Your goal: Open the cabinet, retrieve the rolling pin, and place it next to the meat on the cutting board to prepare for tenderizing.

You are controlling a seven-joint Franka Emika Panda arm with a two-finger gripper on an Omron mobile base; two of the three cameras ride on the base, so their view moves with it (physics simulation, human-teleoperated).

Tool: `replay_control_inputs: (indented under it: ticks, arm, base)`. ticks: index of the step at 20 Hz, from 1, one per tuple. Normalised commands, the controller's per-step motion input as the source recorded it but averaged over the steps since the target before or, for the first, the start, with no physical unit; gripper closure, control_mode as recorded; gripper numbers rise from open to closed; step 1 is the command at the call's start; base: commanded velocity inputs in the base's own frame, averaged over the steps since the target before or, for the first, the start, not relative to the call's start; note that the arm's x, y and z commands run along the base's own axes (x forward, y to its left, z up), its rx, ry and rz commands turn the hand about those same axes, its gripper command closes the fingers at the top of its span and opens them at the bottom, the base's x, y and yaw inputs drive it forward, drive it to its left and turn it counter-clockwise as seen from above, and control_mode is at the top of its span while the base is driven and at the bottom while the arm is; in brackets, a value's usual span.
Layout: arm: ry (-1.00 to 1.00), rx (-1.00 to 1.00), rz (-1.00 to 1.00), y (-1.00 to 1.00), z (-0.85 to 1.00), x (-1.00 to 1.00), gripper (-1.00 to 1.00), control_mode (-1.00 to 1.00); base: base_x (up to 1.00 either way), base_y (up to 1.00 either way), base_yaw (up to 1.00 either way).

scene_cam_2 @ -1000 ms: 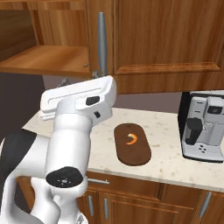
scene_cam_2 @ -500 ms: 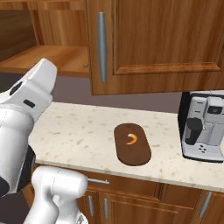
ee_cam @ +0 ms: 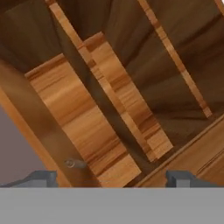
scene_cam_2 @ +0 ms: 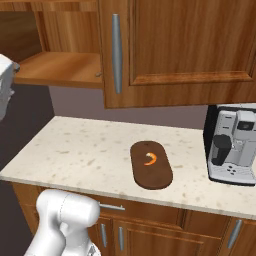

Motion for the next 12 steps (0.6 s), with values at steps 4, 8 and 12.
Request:
replay_control_inputs:
  ticks: [4,8,12]
  arm:
    - [0.1,-0.28,-0.45,0.32,-0.1,0.71,-1.0,-1.0]
    - [0.12,-0.26,-0.43,0.14,-0.04,0.72,-1.0,-1.0]
    - [0.12,-0.18,-0.32,0.01,-0.02,0.4,-1.0,-1.0]
  base:
    - [0.0,0.0,0.0]
    - [0.0,0.0,0.0]
    - [0.0,0.0,0.0]
